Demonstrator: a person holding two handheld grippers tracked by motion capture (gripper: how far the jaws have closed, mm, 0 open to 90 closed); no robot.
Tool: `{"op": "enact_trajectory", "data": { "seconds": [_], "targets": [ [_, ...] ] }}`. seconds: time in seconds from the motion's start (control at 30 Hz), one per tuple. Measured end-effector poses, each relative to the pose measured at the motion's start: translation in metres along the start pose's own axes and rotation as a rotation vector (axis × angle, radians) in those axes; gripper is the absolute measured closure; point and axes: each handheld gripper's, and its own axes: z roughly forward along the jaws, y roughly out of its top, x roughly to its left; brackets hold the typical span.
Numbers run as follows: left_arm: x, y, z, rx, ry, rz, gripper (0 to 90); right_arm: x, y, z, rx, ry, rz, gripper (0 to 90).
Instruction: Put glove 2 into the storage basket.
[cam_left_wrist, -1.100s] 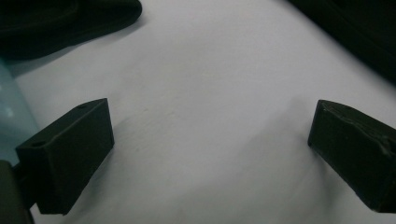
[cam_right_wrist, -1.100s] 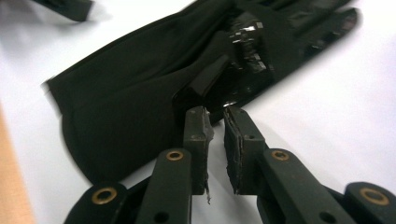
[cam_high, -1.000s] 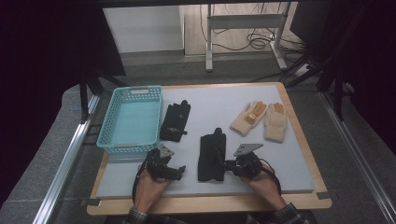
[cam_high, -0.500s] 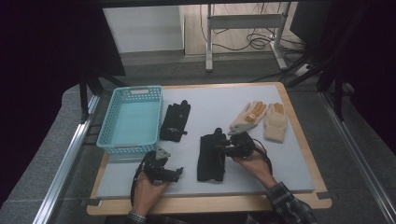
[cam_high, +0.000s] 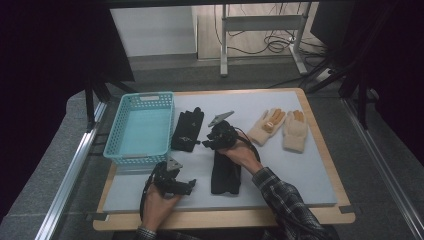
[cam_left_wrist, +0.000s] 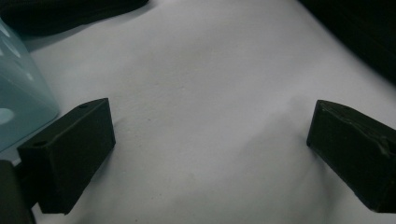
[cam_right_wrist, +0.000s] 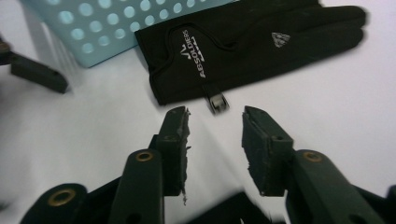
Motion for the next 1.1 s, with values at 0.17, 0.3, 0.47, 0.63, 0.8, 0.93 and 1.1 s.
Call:
{"op": "enact_trajectory", "data": {
  "seconds": [0.17,0.3,0.47,0.63,0.8,0.93,1.1],
  "targets": [
    [0.000,0.000,0.000,-0.001,0.000,-0.001,1.2,-0.003,0.011,0.027,0.055,0.006,-0.024,68.6],
    [0.000,0.000,0.000,0.004,0.000,0.005,1.2,-0.007,0.012,0.044,0.077,0.019,-0.024,69.1],
    [0.000,0.000,0.000,0.004,-0.001,0.004,1.2,-0.008,0.012,0.053,0.077,0.014,-0.029,76.4],
    [0.000,0.000,0.000,0.004,-0.001,0.004,1.2,-0.006,0.012,0.048,0.109,0.021,-0.028,77.1],
    [0.001,0.000,0.000,0.005,0.000,0.005,1.2,-0.001,0.000,0.022,0.107,0.058,-0.014,77.0],
    [0.001,0.000,-0.001,0.009,0.001,0.007,1.2,0.003,-0.009,0.005,0.112,0.114,-0.012,75.9],
    [0.000,0.000,0.000,0.005,-0.001,0.004,1.2,-0.008,0.003,0.005,0.027,0.065,0.024,62.1]
  ]
}}
